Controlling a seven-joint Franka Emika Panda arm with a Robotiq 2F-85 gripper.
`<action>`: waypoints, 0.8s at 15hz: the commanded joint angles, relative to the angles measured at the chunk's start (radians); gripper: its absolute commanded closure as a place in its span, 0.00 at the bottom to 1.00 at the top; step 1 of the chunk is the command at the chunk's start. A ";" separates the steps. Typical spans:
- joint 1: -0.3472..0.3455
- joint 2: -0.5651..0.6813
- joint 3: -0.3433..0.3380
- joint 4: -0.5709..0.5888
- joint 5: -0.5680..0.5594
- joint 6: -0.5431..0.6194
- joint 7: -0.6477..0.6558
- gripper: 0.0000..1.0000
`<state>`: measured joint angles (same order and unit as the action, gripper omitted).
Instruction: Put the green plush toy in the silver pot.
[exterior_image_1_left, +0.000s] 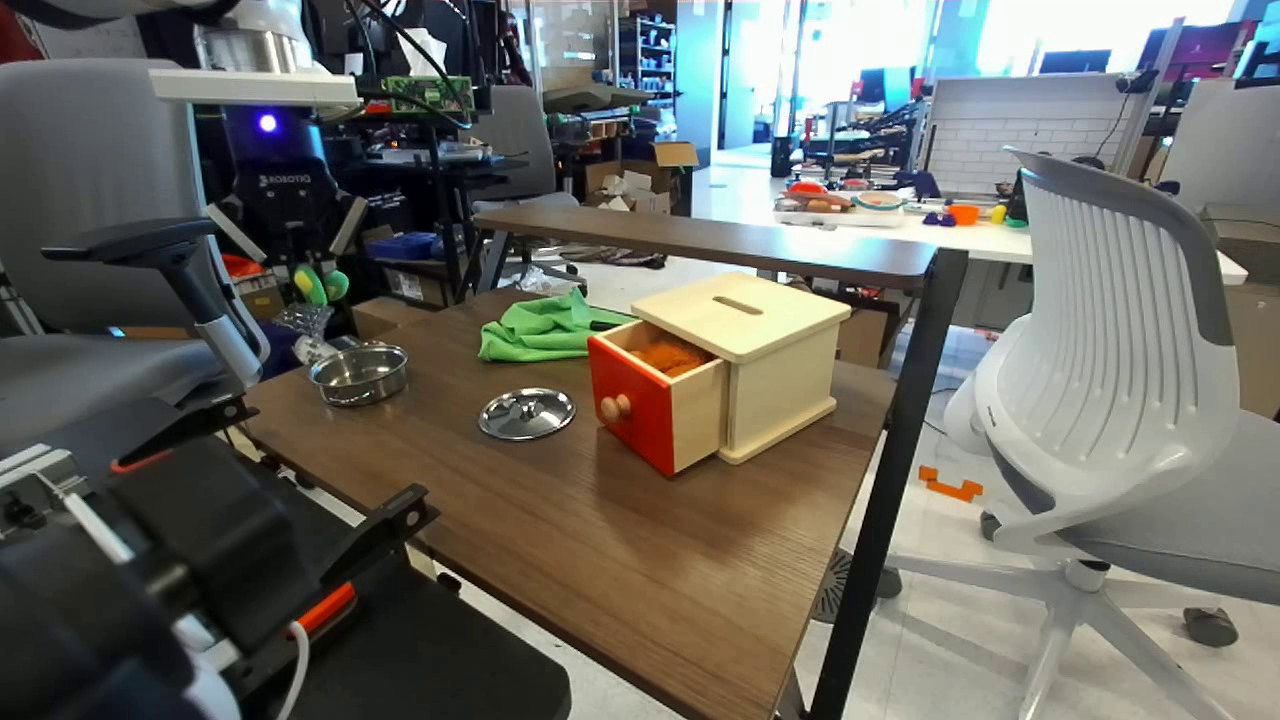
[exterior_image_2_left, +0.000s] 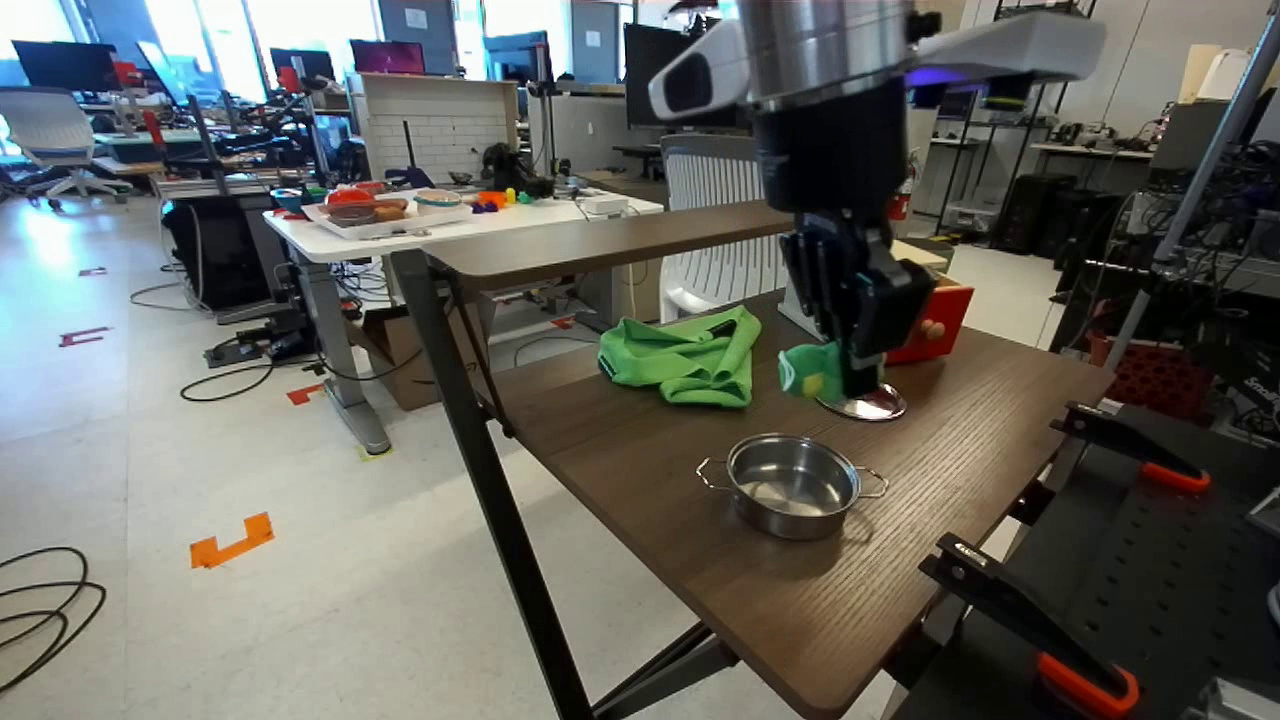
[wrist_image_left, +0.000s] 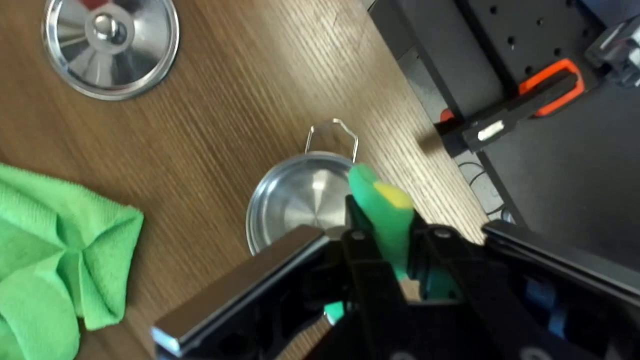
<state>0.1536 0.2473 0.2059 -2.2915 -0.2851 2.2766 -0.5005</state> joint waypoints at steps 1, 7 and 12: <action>-0.037 -0.037 -0.036 -0.058 0.007 0.022 0.039 0.96; -0.083 0.052 -0.066 0.007 0.027 0.018 0.019 0.96; -0.073 0.117 -0.056 0.084 0.008 -0.004 0.021 0.96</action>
<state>0.0722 0.3188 0.1449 -2.2670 -0.2832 2.2786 -0.4717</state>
